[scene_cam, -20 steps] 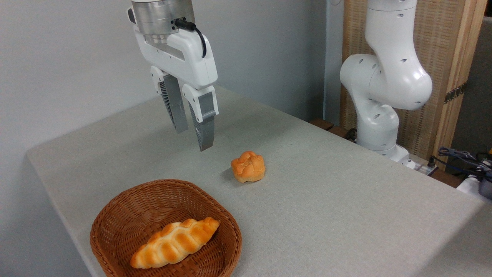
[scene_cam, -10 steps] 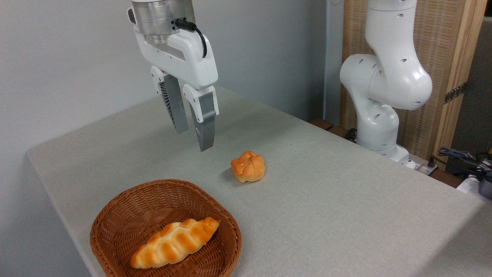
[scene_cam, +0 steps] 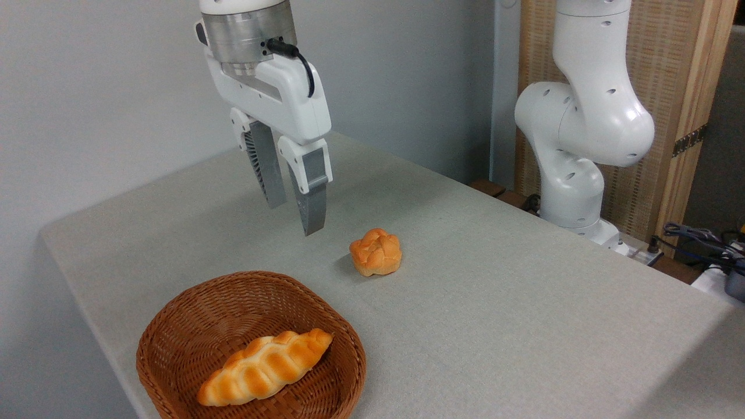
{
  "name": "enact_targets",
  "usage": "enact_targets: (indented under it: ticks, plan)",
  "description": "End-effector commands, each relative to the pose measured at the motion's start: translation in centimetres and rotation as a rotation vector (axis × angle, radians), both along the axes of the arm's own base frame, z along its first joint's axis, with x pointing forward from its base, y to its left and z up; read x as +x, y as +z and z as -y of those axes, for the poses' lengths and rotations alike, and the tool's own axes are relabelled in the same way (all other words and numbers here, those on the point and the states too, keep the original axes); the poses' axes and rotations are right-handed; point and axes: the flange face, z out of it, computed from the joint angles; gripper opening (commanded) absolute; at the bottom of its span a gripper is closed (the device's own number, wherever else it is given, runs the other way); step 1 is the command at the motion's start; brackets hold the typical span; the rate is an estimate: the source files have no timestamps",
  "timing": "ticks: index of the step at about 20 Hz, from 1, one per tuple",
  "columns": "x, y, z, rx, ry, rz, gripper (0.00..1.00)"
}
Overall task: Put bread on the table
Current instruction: 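Lower the open gripper into the wicker basket over the braided bread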
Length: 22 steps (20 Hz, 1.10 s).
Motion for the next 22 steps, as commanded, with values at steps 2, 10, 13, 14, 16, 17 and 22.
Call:
enact_targets:
  ticks: [2,10,13,14,16,17,22]
  plan:
    - [0.5,-2.1,0.1,-0.007,-0.004,0.096,1.00]
    - [2.2,-6.8,-0.2,-0.005,-0.006,0.260,1.00]
    - [2.4,-8.3,-1.2,-0.004,0.011,0.303,1.00]
    - [2.5,-8.6,-1.7,-0.005,0.026,0.309,1.00]
    - [2.8,-9.3,-3.2,-0.001,0.052,0.303,1.00]
    - [2.8,-10.1,-3.4,0.000,0.055,0.291,1.00]
    - [4.5,-16.3,-4.0,0.009,0.067,0.261,1.00]
